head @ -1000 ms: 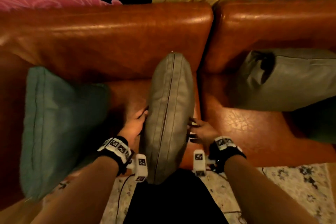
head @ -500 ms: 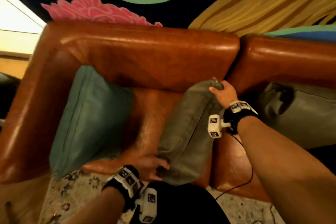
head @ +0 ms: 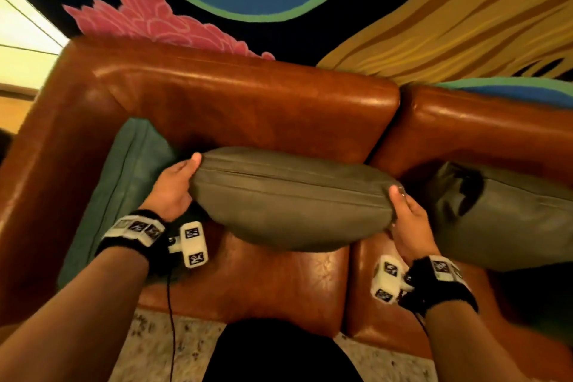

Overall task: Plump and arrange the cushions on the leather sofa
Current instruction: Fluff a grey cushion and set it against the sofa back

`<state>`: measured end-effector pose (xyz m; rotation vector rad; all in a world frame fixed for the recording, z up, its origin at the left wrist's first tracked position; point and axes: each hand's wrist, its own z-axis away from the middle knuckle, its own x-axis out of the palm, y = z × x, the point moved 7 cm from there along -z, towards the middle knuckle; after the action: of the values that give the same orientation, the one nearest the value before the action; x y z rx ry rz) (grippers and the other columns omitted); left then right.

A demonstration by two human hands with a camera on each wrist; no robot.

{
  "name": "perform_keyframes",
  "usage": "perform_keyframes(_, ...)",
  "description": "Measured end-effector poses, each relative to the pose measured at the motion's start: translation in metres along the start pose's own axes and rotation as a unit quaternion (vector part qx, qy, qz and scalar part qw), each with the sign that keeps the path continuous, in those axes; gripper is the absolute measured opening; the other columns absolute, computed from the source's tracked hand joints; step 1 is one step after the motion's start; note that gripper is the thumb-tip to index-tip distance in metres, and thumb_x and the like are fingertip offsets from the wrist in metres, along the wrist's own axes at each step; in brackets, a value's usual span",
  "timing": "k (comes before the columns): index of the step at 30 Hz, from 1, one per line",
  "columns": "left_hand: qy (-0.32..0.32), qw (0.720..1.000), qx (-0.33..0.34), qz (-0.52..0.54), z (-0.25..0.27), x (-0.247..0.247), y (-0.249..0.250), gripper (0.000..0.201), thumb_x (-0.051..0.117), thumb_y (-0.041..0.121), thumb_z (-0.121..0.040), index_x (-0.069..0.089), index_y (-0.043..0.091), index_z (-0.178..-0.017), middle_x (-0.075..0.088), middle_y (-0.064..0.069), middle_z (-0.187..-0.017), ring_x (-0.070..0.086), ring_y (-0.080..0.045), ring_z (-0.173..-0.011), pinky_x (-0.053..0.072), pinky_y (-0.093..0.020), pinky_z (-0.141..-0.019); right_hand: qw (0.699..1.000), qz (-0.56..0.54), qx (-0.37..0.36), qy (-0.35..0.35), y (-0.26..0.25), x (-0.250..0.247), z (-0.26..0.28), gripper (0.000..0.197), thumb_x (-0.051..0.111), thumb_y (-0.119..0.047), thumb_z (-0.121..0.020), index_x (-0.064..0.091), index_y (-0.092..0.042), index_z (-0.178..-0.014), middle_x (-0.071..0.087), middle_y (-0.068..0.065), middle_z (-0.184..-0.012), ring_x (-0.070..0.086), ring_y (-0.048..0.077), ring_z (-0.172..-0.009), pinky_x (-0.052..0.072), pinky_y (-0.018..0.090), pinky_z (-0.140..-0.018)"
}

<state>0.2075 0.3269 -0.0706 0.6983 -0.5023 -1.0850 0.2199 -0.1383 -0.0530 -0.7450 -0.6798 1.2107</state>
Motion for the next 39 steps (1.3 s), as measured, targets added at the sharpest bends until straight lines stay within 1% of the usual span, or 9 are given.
perform_keyframes(5, 0.032, 0.995, 0.071, -0.055, -0.01, -0.007, 0.03, 0.031, 0.064, 0.045, -0.094, 0.071, 0.016, -0.088, 0.073, -0.007, -0.088, 0.067, -0.018, -0.079, 0.054, -0.036, -0.076, 1.0, 0.026, -0.011, -0.008, -0.006, 0.013, -0.02, 0.031, 0.058, -0.03, -0.1, 0.071, -0.006, -0.115, 0.076, 0.011, -0.107, 0.073, 0.022, -0.101, 0.059, 0.031, -0.086)
perform_keyframes(10, 0.077, 0.992, 0.059, -0.081, -0.043, -0.032, 0.035, 0.033, 0.073, 0.047, -0.086, 0.074, 0.015, -0.091, 0.073, -0.014, -0.102, 0.067, -0.025, -0.091, 0.054, -0.04, -0.082, 0.991, 0.112, 0.069, 0.013, 0.017, 0.028, -0.038, 0.025, 0.063, -0.039, -0.095, 0.07, -0.015, -0.096, 0.055, 0.004, -0.064, 0.047, 0.007, -0.04, 0.036, 0.017, -0.037)
perform_keyframes(16, 0.044, 0.997, -0.032, -0.052, -0.05, -0.025, 0.023, 0.041, 0.066, 0.026, -0.096, 0.06, -0.001, -0.126, 0.067, -0.018, -0.123, 0.068, -0.021, -0.098, 0.057, -0.033, -0.083, 0.99, 0.101, 0.073, 0.071, 0.015, 0.035, -0.054, 0.011, 0.064, -0.03, -0.095, 0.066, -0.02, -0.091, 0.069, 0.002, -0.082, 0.065, 0.015, -0.069, 0.051, 0.026, -0.058)
perform_keyframes(25, 0.086, 0.994, 0.016, -0.065, -0.047, -0.057, 0.047, 0.013, 0.065, 0.022, -0.096, 0.063, 0.01, -0.091, 0.074, 0.004, -0.074, 0.067, -0.001, -0.06, 0.053, -0.012, -0.05, 0.982, 0.173, -0.004, 0.083, 0.007, 0.051, -0.048, 0.034, 0.069, -0.032, -0.091, 0.063, -0.014, -0.063, 0.058, 0.004, -0.055, 0.053, 0.018, -0.053, 0.048, 0.031, -0.056)
perform_keyframes(30, 0.131, 0.984, -0.005, -0.119, -0.072, -0.066, 0.045, 0.038, 0.08, 0.025, -0.084, 0.066, 0.003, -0.112, 0.067, -0.015, -0.107, 0.067, -0.015, -0.071, 0.059, -0.025, -0.056, 0.97, 0.169, 0.049, 0.169, 0.025, 0.042, -0.063, 0.036, 0.073, -0.053, -0.082, 0.065, -0.019, -0.073, 0.065, 0.009, -0.069, 0.063, 0.032, -0.065, 0.053, 0.046, -0.074)
perform_keyframes(32, 0.202, 0.949, 0.043, -0.24, -0.063, -0.068, 0.058, 0.042, 0.079, 0.031, -0.081, 0.068, 0.006, -0.113, 0.07, -0.015, -0.112, 0.069, -0.029, -0.089, 0.059, -0.037, -0.077, 0.925, 0.273, -0.007, 0.265, 0.004, 0.045, -0.045, 0.032, 0.074, -0.044, -0.082, 0.065, -0.021, -0.103, 0.065, 0.018, -0.104, 0.063, 0.042, -0.096, 0.049, 0.051, -0.086)
perform_keyframes(34, 0.255, 0.847, 0.217, -0.413, -0.033, -0.038, 0.085, 0.027, 0.065, 0.017, -0.088, 0.071, 0.006, -0.112, 0.07, -0.019, -0.112, 0.064, -0.036, -0.104, 0.048, -0.041, -0.094, 0.85, 0.415, -0.124, 0.3, -0.02, 0.077, -0.016, 0.04, 0.063, -0.026, -0.084, 0.055, -0.018, -0.122, 0.054, 0.018, -0.121, 0.054, 0.042, -0.109, 0.046, 0.05, -0.092)
perform_keyframes(36, 0.134, 0.777, 0.395, -0.471, 0.0, 0.027, 0.085, 0.029, 0.051, 0.007, -0.087, 0.073, 0.007, -0.106, 0.07, -0.017, -0.109, 0.063, -0.034, -0.105, 0.044, -0.039, -0.098, 0.789, 0.536, -0.253, 0.164, -0.026, 0.152, 0.014, 0.05, 0.055, -0.028, -0.081, 0.05, -0.021, -0.131, 0.052, 0.011, -0.127, 0.05, 0.033, -0.116, 0.046, 0.047, -0.096)
perform_keyframes(39, -0.148, 0.69, 0.436, -0.558, 0.028, 0.109, 0.025, 0.043, 0.04, 0.019, -0.091, 0.071, 0.007, -0.118, 0.066, -0.014, -0.13, 0.06, -0.028, -0.123, 0.04, -0.034, -0.111, 0.741, 0.605, -0.276, -0.091, 0.029, 0.237, 0.032, 0.064, 0.052, -0.025, -0.089, 0.034, -0.017, -0.15, 0.039, 0.008, -0.153, 0.034, 0.027, -0.143, 0.032, 0.046, -0.116)
